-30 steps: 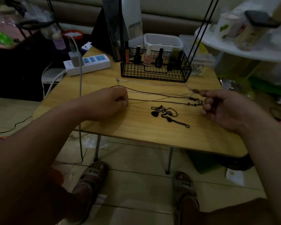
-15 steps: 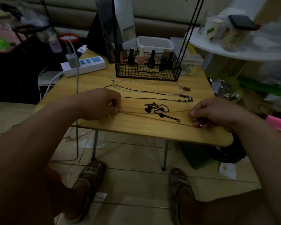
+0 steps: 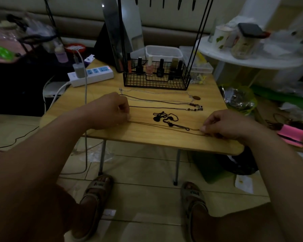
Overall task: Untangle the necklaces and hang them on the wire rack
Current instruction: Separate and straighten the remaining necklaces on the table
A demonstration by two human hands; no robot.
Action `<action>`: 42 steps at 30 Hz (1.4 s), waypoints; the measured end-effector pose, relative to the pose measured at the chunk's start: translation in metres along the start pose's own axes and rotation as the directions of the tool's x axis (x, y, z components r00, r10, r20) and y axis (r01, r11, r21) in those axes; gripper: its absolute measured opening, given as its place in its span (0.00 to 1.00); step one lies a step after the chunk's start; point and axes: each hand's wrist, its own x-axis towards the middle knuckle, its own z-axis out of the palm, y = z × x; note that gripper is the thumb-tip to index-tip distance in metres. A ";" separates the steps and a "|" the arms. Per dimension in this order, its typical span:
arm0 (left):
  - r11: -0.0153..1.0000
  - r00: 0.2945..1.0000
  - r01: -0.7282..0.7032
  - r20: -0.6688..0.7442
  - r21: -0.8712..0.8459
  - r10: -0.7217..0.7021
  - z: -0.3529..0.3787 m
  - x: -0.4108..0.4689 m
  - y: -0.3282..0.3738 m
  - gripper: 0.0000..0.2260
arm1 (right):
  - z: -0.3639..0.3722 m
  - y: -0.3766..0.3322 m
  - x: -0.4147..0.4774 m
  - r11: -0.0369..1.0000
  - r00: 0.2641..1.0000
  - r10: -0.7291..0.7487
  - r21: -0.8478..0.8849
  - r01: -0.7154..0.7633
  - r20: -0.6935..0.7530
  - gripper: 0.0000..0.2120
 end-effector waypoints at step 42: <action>-0.132 0.986 -0.057 -0.034 -0.990 -0.166 -0.002 0.062 0.041 0.05 | 0.026 -0.076 0.045 0.390 0.973 -0.226 0.919 0.054 0.039 0.08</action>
